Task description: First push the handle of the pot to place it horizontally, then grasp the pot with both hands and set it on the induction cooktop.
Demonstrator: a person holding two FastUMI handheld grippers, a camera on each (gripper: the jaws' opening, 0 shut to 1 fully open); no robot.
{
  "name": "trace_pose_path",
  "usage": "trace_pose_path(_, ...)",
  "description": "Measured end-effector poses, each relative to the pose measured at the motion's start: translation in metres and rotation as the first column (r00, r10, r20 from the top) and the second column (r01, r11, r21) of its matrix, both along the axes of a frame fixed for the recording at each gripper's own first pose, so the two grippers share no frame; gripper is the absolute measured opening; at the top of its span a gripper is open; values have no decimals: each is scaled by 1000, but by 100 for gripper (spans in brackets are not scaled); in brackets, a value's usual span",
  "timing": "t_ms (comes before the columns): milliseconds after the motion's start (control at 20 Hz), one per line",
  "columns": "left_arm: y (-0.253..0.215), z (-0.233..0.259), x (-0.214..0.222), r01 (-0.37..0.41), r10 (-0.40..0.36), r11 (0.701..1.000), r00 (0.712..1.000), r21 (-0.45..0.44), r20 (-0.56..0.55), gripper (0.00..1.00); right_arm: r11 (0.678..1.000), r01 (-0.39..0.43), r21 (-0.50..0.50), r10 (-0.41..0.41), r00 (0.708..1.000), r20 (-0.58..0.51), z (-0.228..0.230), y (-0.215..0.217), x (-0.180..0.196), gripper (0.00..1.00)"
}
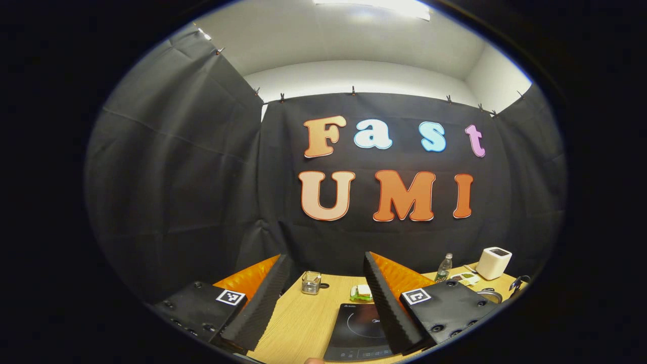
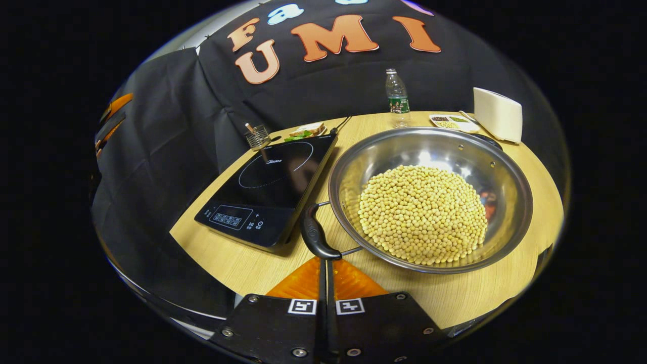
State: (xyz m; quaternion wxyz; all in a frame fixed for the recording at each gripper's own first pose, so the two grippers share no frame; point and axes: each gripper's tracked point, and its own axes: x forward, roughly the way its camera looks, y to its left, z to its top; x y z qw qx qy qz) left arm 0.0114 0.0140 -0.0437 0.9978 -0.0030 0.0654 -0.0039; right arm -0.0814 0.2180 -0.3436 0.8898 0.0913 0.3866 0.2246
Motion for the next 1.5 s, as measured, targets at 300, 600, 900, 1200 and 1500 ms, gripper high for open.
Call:
trace_pose_path(300,10,-6,4,-18,18,1000,1000,1,-12,97,1000,19,20,-19,1000,-8,-3,10,15,0)
trace_pose_path(600,20,-11,9,-32,32,999,999,12,-20,97,998,55,37,-55,998,-8,-5,22,36,0)
trace_pose_path(900,35,-19,14,-53,54,998,998,14,-30,97,995,90,39,-90,996,0,-9,30,61,0)
trace_pose_path(1200,42,-24,19,-63,63,998,997,10,-36,97,994,105,30,-105,994,14,-11,39,84,0)
trace_pose_path(1500,49,-33,22,-61,61,998,997,6,-51,97,993,117,28,-118,993,25,-10,47,103,0)
